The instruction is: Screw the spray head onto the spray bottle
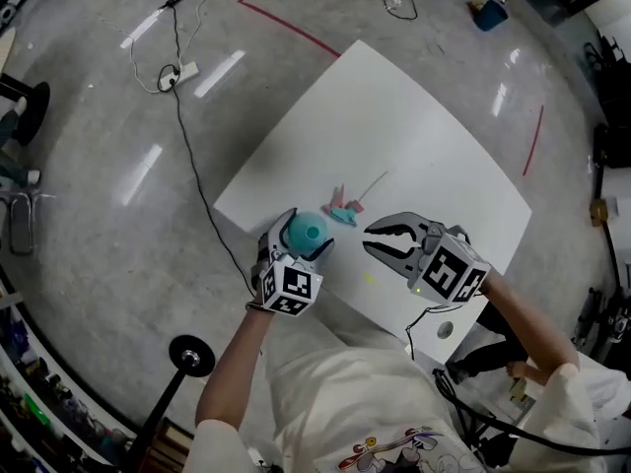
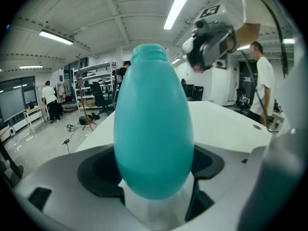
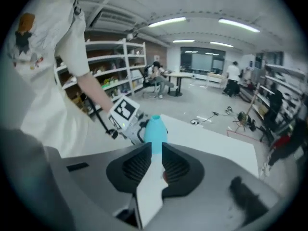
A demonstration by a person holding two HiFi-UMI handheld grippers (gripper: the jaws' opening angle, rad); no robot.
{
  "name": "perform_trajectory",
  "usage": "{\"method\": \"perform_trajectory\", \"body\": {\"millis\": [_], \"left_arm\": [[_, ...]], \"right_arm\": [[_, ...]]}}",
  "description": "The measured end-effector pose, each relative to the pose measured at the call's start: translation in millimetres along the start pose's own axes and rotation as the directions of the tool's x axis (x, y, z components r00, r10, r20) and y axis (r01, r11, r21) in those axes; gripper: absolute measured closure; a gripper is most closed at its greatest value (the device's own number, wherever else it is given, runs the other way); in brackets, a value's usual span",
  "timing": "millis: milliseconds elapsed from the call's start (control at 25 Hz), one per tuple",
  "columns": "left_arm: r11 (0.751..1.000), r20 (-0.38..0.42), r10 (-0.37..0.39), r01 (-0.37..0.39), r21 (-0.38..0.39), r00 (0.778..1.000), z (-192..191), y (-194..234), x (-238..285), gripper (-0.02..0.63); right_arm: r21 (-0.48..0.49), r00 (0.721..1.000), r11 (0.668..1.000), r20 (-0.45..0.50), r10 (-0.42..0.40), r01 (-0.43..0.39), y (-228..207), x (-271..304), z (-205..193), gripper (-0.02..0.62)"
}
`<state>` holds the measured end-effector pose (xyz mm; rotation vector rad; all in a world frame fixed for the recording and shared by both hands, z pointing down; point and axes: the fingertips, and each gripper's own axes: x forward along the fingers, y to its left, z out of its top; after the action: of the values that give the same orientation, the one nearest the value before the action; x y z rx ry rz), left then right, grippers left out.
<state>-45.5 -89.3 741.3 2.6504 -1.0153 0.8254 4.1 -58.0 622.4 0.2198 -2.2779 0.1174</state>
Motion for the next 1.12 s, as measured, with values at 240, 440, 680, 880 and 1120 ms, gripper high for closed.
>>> {"method": "perform_trajectory", "body": {"millis": [240,440,680,880,1120], "left_arm": [[0.998,-0.008,-0.042,0.042,0.039,0.999,-5,-21,-21,0.186],[0.999,-0.009,-0.042,0.042,0.02,0.999,-7,-29,-27,0.186],[0.999,-0.007,-0.042,0.042,0.033,0.999,-7,-38,-30,0.186],[0.998,-0.01,-0.045,0.045,0.046,0.999,-7,-45,-29,0.186],[0.999,-0.013,-0.045,0.046,0.019,0.999,-13,-49,-33,0.186]], "right_arm": [[-0.41,0.947,0.899,-0.321,0.018,-0.156,-36,63,-62,0.493],[-0.556,0.874,0.764,-0.485,0.022,-0.327,-43,93,-94,0.489],[-0.541,0.803,0.713,-0.594,0.053,-0.447,-39,112,-122,0.478],[-0.523,0.751,0.669,-0.656,0.079,-0.528,-36,123,-136,0.465],[-0.522,0.707,0.614,-0.702,0.084,-0.591,-36,132,-143,0.463]]}}
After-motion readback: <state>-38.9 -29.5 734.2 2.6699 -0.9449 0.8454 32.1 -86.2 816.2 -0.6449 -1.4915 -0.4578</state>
